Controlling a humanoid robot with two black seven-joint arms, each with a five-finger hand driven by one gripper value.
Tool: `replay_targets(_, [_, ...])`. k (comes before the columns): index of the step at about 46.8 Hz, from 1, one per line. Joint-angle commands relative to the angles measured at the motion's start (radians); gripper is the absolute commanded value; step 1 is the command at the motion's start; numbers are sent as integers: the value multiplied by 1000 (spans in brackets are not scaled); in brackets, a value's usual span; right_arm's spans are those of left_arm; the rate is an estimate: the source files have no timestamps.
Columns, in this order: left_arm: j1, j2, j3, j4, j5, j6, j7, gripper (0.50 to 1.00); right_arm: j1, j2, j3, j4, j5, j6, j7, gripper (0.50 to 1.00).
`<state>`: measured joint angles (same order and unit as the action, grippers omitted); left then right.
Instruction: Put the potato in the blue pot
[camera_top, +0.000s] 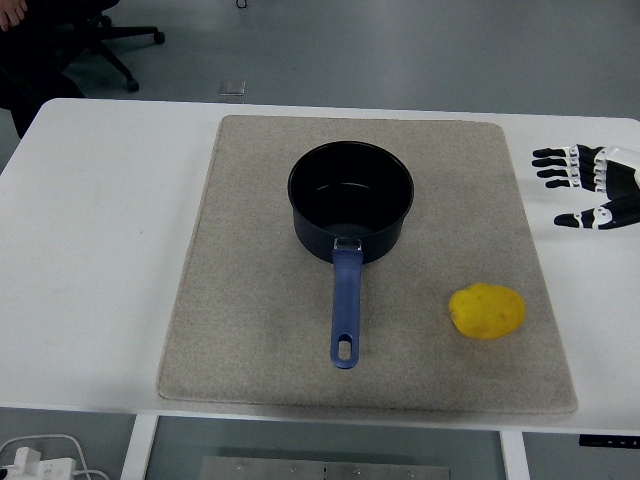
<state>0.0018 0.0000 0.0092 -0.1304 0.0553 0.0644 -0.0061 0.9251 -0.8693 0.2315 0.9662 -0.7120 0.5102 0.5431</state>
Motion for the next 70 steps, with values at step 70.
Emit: replay_targets(70, [0,0,0,0,0,0,0,996,60,-290,-124,485,-238,-145,-37,926])
